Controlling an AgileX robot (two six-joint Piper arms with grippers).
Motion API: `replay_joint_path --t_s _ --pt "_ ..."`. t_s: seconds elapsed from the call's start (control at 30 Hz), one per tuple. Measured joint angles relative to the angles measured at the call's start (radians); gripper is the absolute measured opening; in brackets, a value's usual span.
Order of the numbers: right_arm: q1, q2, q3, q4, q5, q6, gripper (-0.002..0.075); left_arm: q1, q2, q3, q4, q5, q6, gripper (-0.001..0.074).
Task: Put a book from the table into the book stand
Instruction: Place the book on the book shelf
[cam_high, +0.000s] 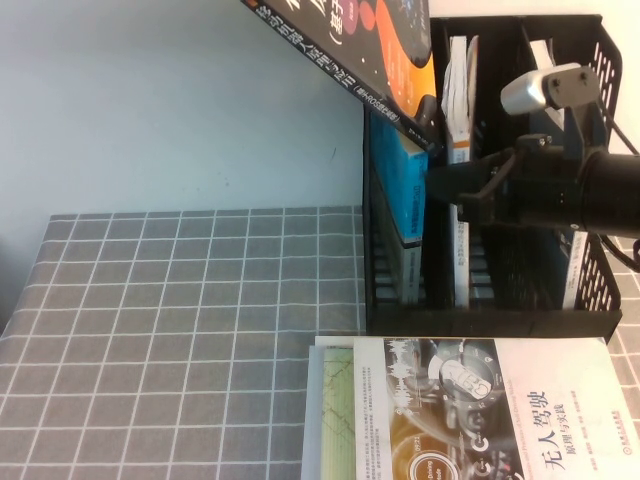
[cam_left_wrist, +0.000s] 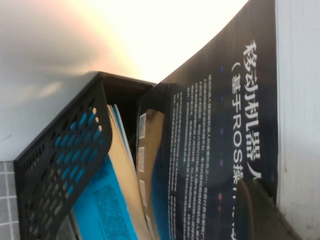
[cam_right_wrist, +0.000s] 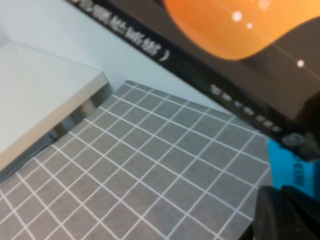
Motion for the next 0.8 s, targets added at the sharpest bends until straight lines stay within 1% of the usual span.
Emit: replay_joint_path --t_s 0.13,0.27,0.47,0.63,0.8 --pt "0.001 -0.018 0.000 0.000 -0.043 0.000 -0.0003 -0.018 0.000 0.000 -0.005 0.000 0.004 0.0116" --pt "0.001 -0.063 0.000 0.000 -0.094 -0.002 -0.0003 -0.058 0.000 -0.001 0.023 -0.024 0.006 0.0116" --pt "0.001 -0.128 0.000 0.009 -0.152 -0.008 -0.0003 -0.109 0.000 -0.001 0.179 0.014 -0.049 0.0114" --pt "0.001 -0.130 0.000 0.017 -0.168 -0.010 -0.0003 -0.117 0.000 -0.001 0.260 0.032 -0.091 0.0113" --pt "0.001 -0.130 0.000 0.018 -0.168 -0.010 -0.0003 -0.119 0.002 -0.001 0.283 0.031 -0.112 0.0113"
